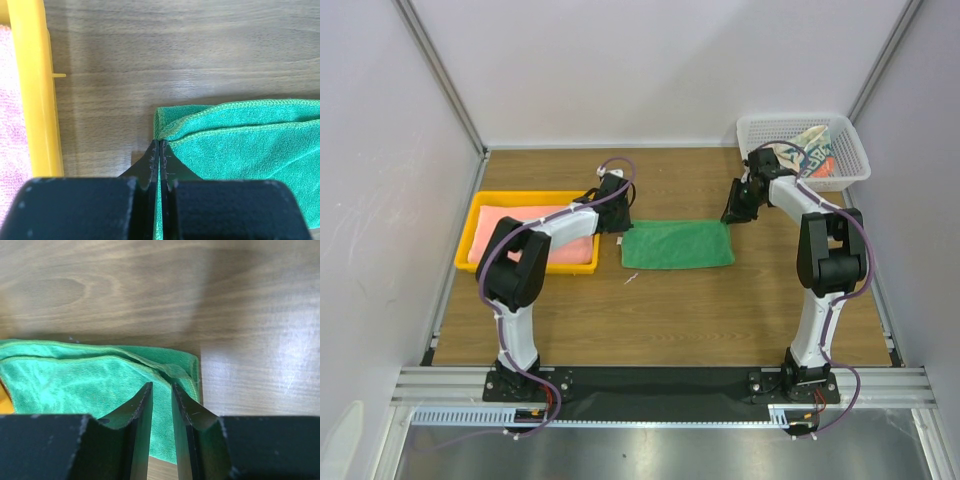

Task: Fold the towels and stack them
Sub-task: Fold the towel

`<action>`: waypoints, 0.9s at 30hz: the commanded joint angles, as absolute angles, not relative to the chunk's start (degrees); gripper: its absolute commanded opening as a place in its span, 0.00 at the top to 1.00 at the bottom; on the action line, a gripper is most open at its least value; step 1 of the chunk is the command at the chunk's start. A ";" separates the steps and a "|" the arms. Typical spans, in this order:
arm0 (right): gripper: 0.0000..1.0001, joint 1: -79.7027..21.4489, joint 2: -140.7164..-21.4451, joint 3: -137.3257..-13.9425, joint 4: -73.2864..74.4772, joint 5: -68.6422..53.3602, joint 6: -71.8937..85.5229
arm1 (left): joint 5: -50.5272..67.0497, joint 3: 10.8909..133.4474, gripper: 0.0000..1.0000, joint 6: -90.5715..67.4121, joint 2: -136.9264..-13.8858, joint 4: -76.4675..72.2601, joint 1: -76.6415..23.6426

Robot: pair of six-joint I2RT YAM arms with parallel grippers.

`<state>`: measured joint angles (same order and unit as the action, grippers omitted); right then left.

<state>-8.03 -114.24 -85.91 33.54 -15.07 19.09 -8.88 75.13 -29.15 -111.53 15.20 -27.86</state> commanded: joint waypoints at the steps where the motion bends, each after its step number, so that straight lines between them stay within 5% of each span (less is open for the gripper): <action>1: 0.73 -7.82 -113.56 -88.59 31.82 -17.13 16.62 | -9.32 77.52 1.00 -27.51 -107.75 13.01 -27.51; 19: 0.68 -9.05 -115.31 -87.72 32.34 -17.58 13.80 | -9.84 77.08 0.99 -26.90 -107.93 12.83 -28.04; 27: 0.68 -9.84 -116.37 -87.45 32.34 -16.70 13.27 | -9.67 76.20 0.89 -28.21 -108.81 13.45 -28.04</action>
<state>-9.34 -115.61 -86.46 32.32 -17.45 14.48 -8.88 75.13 -28.01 -109.73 14.24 -27.88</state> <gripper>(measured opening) 0.318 0.103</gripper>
